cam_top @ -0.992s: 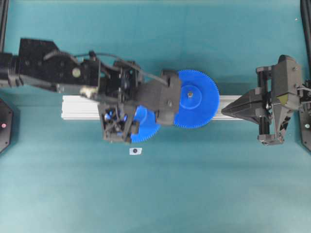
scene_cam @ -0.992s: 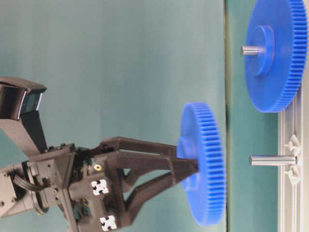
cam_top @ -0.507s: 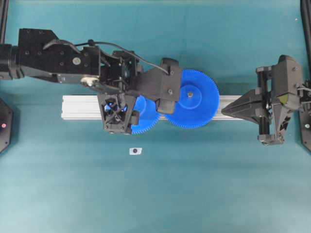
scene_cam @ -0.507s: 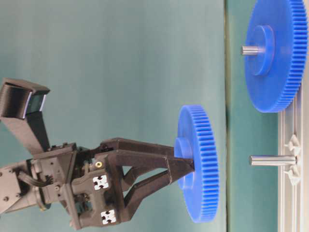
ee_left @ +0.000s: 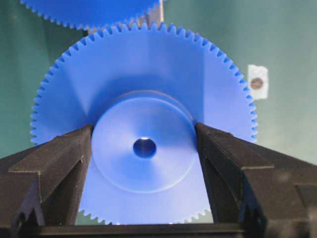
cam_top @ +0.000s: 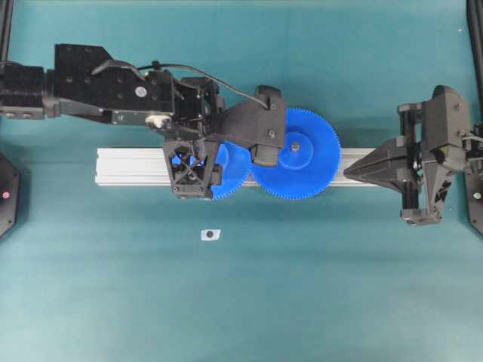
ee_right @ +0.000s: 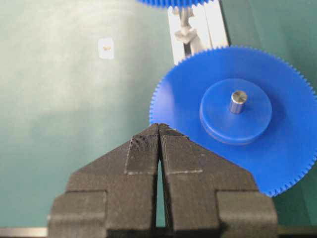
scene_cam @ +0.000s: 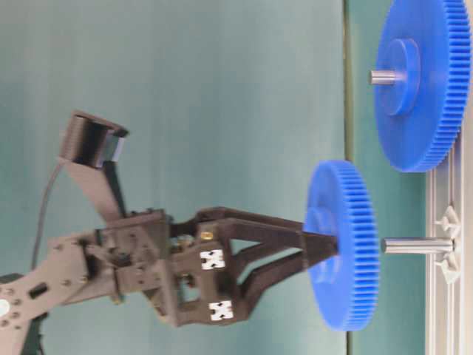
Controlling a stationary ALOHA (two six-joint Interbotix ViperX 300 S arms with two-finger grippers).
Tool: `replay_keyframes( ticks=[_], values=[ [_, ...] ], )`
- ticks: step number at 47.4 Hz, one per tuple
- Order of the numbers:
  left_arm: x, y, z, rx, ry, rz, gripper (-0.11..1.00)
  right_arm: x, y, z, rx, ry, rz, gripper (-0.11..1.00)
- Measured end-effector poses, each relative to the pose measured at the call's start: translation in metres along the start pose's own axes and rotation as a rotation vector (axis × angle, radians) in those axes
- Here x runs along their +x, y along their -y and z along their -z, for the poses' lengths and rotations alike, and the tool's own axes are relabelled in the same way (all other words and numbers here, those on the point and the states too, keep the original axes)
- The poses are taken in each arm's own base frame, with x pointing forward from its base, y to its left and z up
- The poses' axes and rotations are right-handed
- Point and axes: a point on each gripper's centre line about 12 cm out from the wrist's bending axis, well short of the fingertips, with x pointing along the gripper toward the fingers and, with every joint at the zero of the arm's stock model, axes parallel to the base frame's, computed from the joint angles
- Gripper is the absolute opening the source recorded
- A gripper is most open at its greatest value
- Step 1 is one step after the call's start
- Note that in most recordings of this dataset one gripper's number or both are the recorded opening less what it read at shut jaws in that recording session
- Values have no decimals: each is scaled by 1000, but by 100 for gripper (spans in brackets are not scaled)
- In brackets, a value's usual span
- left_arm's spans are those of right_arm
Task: Insert the small gear onto the shaft.
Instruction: 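Carry the gear to the left shaft on the rail, then align the gear's bore over the left shaft and lower it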
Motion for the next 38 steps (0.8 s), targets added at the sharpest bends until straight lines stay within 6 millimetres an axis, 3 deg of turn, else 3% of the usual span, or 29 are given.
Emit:
replay_keyframes(
  ticks=[38],
  values=[
    [27, 1, 9, -3, 5, 0, 69, 0, 0, 0, 2, 2, 0, 3]
  ],
)
